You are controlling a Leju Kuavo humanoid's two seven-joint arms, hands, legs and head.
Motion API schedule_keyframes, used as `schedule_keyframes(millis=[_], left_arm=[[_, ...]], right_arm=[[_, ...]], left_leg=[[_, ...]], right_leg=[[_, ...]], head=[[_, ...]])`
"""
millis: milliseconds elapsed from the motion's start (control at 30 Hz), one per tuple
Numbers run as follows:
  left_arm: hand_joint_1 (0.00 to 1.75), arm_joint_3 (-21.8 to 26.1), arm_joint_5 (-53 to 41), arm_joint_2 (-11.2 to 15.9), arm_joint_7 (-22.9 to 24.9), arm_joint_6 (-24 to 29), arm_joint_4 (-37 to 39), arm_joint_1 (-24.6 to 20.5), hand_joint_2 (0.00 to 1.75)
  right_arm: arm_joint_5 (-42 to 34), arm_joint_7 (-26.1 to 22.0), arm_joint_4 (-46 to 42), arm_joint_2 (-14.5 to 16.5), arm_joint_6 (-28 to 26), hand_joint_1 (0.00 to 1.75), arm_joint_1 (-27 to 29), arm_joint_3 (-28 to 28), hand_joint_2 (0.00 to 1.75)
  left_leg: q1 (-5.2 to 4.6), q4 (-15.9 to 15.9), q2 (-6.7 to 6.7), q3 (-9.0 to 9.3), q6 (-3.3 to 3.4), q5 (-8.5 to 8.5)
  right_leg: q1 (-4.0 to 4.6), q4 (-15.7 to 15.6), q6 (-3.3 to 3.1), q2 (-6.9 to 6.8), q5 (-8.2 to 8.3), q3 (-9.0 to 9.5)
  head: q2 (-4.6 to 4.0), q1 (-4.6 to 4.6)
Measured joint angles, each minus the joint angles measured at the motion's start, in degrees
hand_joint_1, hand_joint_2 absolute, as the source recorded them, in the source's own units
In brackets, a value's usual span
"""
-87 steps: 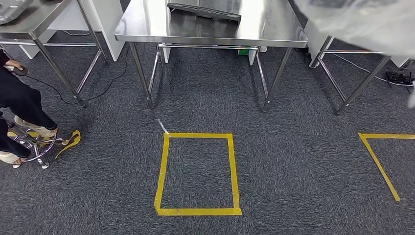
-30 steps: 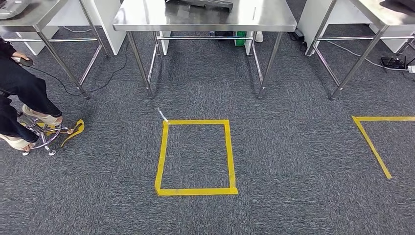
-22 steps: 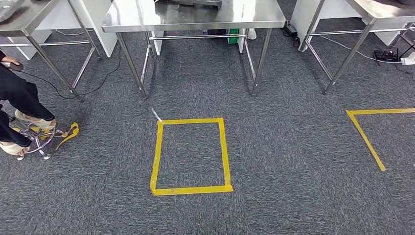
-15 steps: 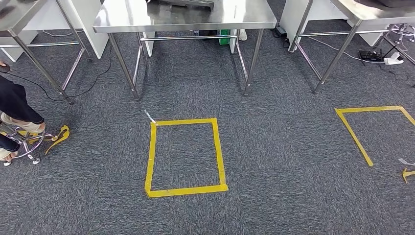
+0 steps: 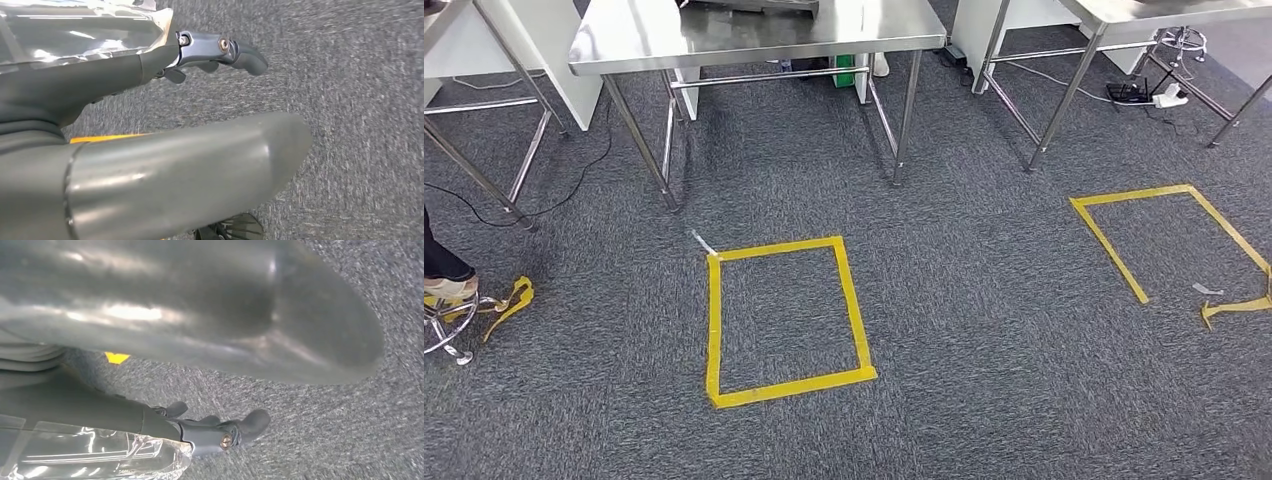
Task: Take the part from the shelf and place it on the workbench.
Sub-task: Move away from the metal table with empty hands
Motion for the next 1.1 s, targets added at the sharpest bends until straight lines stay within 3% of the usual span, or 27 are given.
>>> schedule_keyframes(millis=[67,133,233,267,300,333,367,433,500,567,800,933,1000,1033,1067,1100], left_arm=[[0.0,0.11,-0.22,-0.05,0.08,-0.02,-0.09,-0.04,0.0],[0.0,0.23,-0.35,-0.07,0.14,-0.03,-0.23,-0.09,0.0],[0.0,0.38,-0.4,-0.05,0.17,-0.04,-0.31,-0.01,0.0],[0.0,0.4,-0.4,-0.05,0.19,-0.05,-0.3,0.06,0.0],[0.0,0.43,-0.4,-0.05,0.2,-0.05,-0.31,0.1,0.0],[0.0,0.44,-0.4,-0.04,0.21,-0.05,-0.31,0.12,0.0],[0.0,0.45,-0.4,-0.02,0.21,-0.05,-0.31,0.12,0.0],[0.0,0.46,-0.4,0.03,0.22,-0.06,-0.32,0.1,0.0],[0.0,0.46,-0.64,0.04,0.26,-0.13,-0.32,0.04,0.0],[0.0,0.46,-0.9,0.06,0.31,-0.19,-0.32,-0.01,0.0],[0.0,0.46,-0.95,0.07,0.32,-0.23,-0.32,-0.02,0.0],[0.0,0.46,-1.27,0.04,0.48,-0.48,-0.32,-0.05,0.0],[0.0,0.45,-1.83,0.02,0.66,-0.67,-0.34,-0.24,0.0],[0.0,0.44,-2.18,0.02,0.79,-0.79,-0.36,-0.34,0.0],[0.0,0.44,-2.44,0.02,0.96,-0.9,-0.37,-0.49,0.0],[0.0,0.43,-2.59,0.03,1.08,-0.99,-0.37,-0.65,0.0]], right_arm=[[-0.3,0.0,-0.04,0.01,0.11,0.0,0.05,-0.25,0.0],[-0.5,-0.02,-0.05,0.06,0.19,0.0,0.06,-0.44,0.0],[-0.56,-0.07,-0.11,0.1,0.23,0.0,-0.04,-0.66,0.0],[-0.56,-0.08,-0.13,0.1,0.25,0.0,-0.02,-0.71,0.0],[-0.57,-0.09,-0.13,0.11,0.26,0.0,0.03,-0.75,0.0],[-0.57,-0.09,-0.13,0.14,0.28,0.0,0.07,-0.81,0.0],[-0.57,-0.09,-0.13,0.19,0.28,0.0,0.08,-0.87,0.0],[-0.57,-0.09,-0.14,0.26,0.28,0.0,-0.02,-0.96,0.0],[-0.71,-0.09,-0.19,0.26,0.45,0.0,-0.14,-1.02,0.0],[-0.86,-0.09,-0.23,0.26,0.63,0.0,-0.18,-1.07,0.0],[-0.91,-0.09,-0.24,0.26,0.7,0.0,-0.15,-1.09,0.0],[-1.2,-0.09,-0.24,0.26,0.94,0.0,0.1,-1.31,0.0],[-1.44,-0.09,-0.23,0.37,1.11,0.0,0.31,-1.65,0.0],[-1.55,-0.09,-0.23,0.43,1.16,0.0,0.3,-1.87,0.0],[-1.64,-0.1,-0.23,0.51,1.16,0.0,0.36,-2.14,0.0],[-1.68,-0.11,-0.26,0.55,1.15,0.0,0.33,-2.41,0.0]], left_leg=[[-0.04,-0.03,0.4,0.04,-0.61,-0.05],[0.17,1.59,-0.74,-0.56,-1.27,-1.55],[0.5,11.5,-3.35,-4.89,-1.84,-7.17],[0.59,14.58,-3.56,-6.31,-1.97,-8.23],[0.7,15.95,-3.63,-6.98,-2.08,-8.2],[0.85,15.17,-3.68,-6.64,-2.16,-7.04],[1.06,12.32,-3.9,-5.29,-2.22,-5.06],[1.55,4.96,-5.68,-1.81,-2.38,-1.73],[1.6,1.46,-7.13,-0.37,-2.31,-0.91],[1.38,1.43,-7.02,-0.56,-2.1,-0.98],[1.3,1.44,-6.94,-0.61,-2.03,-0.99],[1.07,1.38,-6.5,-0.65,-1.48,-0.76],[1.09,1.01,-5.51,-0.72,-0.5,-0.33],[1.04,0.83,-4.52,-0.85,0.01,-0.13],[0.95,0.74,-3.15,-0.94,0.37,-0.02],[0.68,0.77,-1.57,-0.92,0.26,-0.07]], right_leg=[[-0.05,-0.03,-0.87,0.86,0.29,-0.13],[-0.57,-0.33,-1.68,1.57,0.63,-0.03],[-0.85,-0.45,-2.64,2.69,1.01,-0.16],[-0.83,-0.43,-2.68,3.17,1.05,-0.21],[-0.83,-0.38,-2.69,3.69,1.06,-0.22],[-0.88,-0.29,-2.67,4.26,1.06,-0.19],[-0.98,-0.14,-2.64,4.84,1.05,-0.17],[-0.97,0.46,-2.23,5.98,0.91,-0.46],[-0.81,0.91,-1.41,6.92,0.94,-1.17],[-0.81,0.93,-0.9,7.35,1.14,-1.61],[-0.85,0.88,-0.83,7.44,1.18,-1.64],[-0.87,0.56,-0.32,7.93,1.48,-1.91],[-0.88,1.99,-0.05,6.35,0.67,-2.96],[-0.88,6.22,-0.04,5.16,-1.24,-5.1],[-0.89,8.39,0.28,3.6,-2.3,-5.74],[-0.62,7.94,0.24,2.34,-2.37,-5.05]], head=[[0.0,-0.06],[0.0,-0.18],[0.0,-0.45],[0.0,-0.46],[0.0,-0.45],[0.0,-0.45],[0.0,-0.45],[0.0,-0.49],[0.0,-0.5],[0.0,-0.48],[0.0,-0.5],[0.0,-0.55],[0.0,-0.4],[0.0,-0.31],[0.0,-0.18],[0.0,-0.11]])
